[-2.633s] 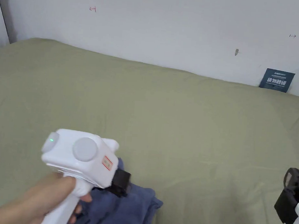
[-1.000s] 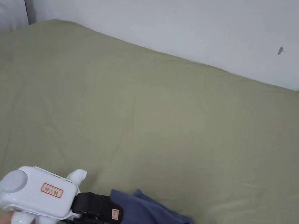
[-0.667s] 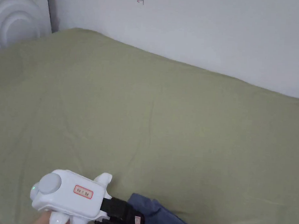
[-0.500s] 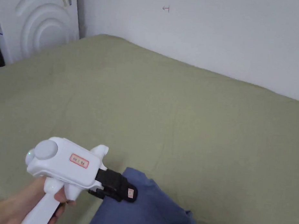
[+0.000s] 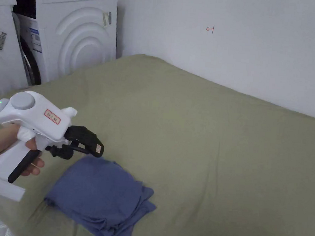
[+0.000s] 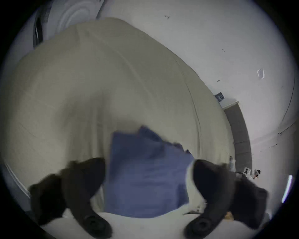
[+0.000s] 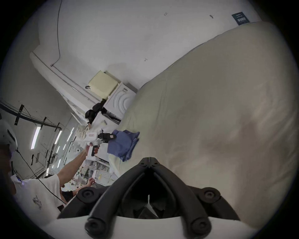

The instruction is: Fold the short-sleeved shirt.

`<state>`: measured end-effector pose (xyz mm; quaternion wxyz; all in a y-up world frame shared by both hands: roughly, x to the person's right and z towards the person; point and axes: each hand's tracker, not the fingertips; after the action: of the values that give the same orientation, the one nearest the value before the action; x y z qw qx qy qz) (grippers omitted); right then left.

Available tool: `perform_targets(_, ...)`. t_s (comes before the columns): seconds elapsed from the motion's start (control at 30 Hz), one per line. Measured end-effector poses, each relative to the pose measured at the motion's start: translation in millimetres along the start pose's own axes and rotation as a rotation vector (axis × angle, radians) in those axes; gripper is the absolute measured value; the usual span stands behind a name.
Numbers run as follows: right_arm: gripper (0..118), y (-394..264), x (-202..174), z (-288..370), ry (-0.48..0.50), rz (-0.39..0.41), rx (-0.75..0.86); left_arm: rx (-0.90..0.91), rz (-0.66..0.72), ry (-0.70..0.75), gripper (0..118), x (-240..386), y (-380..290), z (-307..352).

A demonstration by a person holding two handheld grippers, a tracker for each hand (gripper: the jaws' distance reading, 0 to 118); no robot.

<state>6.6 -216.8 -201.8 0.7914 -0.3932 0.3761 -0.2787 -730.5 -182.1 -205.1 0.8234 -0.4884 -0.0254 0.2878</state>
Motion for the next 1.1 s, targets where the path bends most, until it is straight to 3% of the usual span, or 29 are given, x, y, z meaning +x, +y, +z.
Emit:
perform_targets(0.17,0,13.1,-2.9,28.5,-0.01,0.032,0.062,0.159,-0.034,0.061,117,37.9,-3.5,45.1)
perform_targets(0.3,0,28.4,-23.8,64.6,-0.073,0.122,0.137,0.2,-0.139,0.038,111,105.5,-27.6,55.8)
perform_targets(0.33,0,32.9,-31.9,73.9,-0.122,0.164,0.166,0.212,-0.177,0.003,94,132.0,-34.5,50.9)
perform_targets(0.37,0,37.2,-41.7,83.5,-0.2,0.21,0.212,0.236,-0.192,0.006,65,164.9,-68.8,58.9)
perform_targets(0.4,0,42.2,-45.9,93.5,-0.269,0.253,0.254,0.265,-0.215,0.0,21,187.4,-80.4,54.0)
perform_targets(0.43,0,47.4,-54.3,103.9,-0.321,0.287,0.296,0.287,-0.248,0.0,1,213.4,-94.7,47.6)
perform_targets(0.53,0,60.4,-82.5,130.4,-0.447,0.331,0.392,0.381,-0.227,-0.233,1,260.2,-122.8,40.7)
perform_targets(0.63,0,68.9,-111.0,152.0,-0.567,0.436,0.5,0.574,-0.373,-0.135,1,365.3,-173.5,33.5)
perform_targets(0.7,0,71.6,-128.4,158.5,-0.66,0.526,0.573,0.723,-0.468,0.008,1,417.5,-200.9,29.3)
perform_targets(0.8,0,70.5,-144.9,162.4,-0.746,0.598,0.683,0.894,-0.494,0.11,1,480.1,-229.7,22.0)
perform_targets(0.87,0,66.1,-154.5,161.9,-0.833,0.692,0.737,0.924,-0.497,0.125,1,503.4,-237.8,27.5)
perform_targets(1.1,0,55.5,-168.0,177.2,-0.786,0.678,0.779,0.956,-0.531,0.148,1,518.9,-242.0,33.6)
